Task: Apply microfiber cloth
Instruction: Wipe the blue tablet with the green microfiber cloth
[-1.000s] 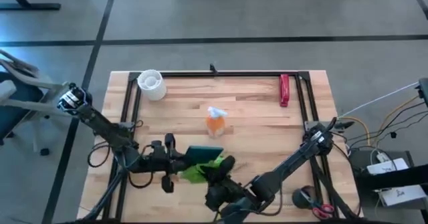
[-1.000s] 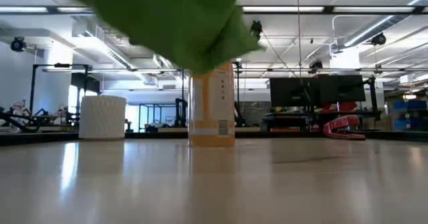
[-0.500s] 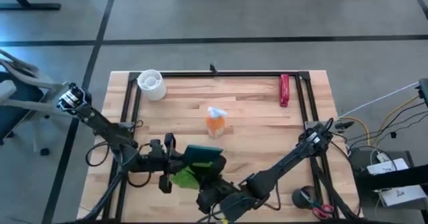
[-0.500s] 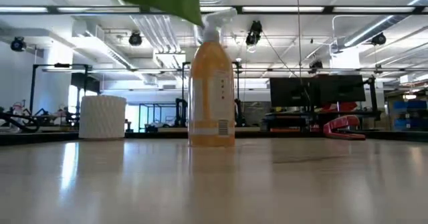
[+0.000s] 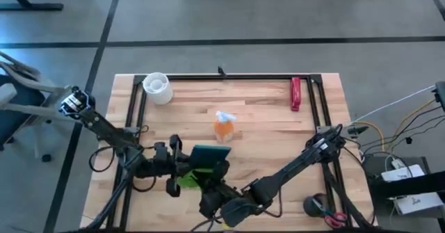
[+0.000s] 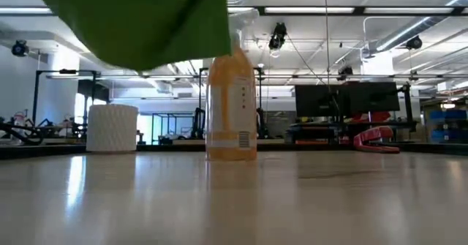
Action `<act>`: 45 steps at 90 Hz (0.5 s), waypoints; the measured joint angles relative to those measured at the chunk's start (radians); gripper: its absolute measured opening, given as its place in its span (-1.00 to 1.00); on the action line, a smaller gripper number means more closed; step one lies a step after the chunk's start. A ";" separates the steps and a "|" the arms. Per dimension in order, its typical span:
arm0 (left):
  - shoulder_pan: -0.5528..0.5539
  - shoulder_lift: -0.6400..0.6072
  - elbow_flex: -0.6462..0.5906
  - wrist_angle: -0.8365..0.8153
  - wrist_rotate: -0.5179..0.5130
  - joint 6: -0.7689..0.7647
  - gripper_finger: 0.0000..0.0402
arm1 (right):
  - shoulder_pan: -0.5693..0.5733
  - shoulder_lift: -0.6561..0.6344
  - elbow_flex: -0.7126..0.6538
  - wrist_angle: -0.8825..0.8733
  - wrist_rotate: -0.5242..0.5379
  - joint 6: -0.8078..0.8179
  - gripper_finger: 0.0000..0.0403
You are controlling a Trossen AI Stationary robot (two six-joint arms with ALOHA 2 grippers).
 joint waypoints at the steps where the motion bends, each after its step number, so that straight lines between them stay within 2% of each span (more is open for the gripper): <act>1: 0.000 0.000 0.000 0.001 0.000 0.000 -0.96 | 0.001 0.001 0.000 -0.001 0.000 0.002 -1.00; 12: 0.000 -0.008 0.000 0.017 0.001 0.010 -0.96 | 0.014 0.002 0.000 -0.074 0.033 0.069 -1.00; 27: -0.007 -0.019 0.003 0.004 0.002 0.020 -0.96 | 0.055 0.002 -0.002 -0.251 0.152 0.172 -1.00; 45: -0.012 -0.008 0.003 -0.063 0.027 -0.024 -0.96 | 0.112 -0.016 0.025 -0.276 0.359 0.054 -1.00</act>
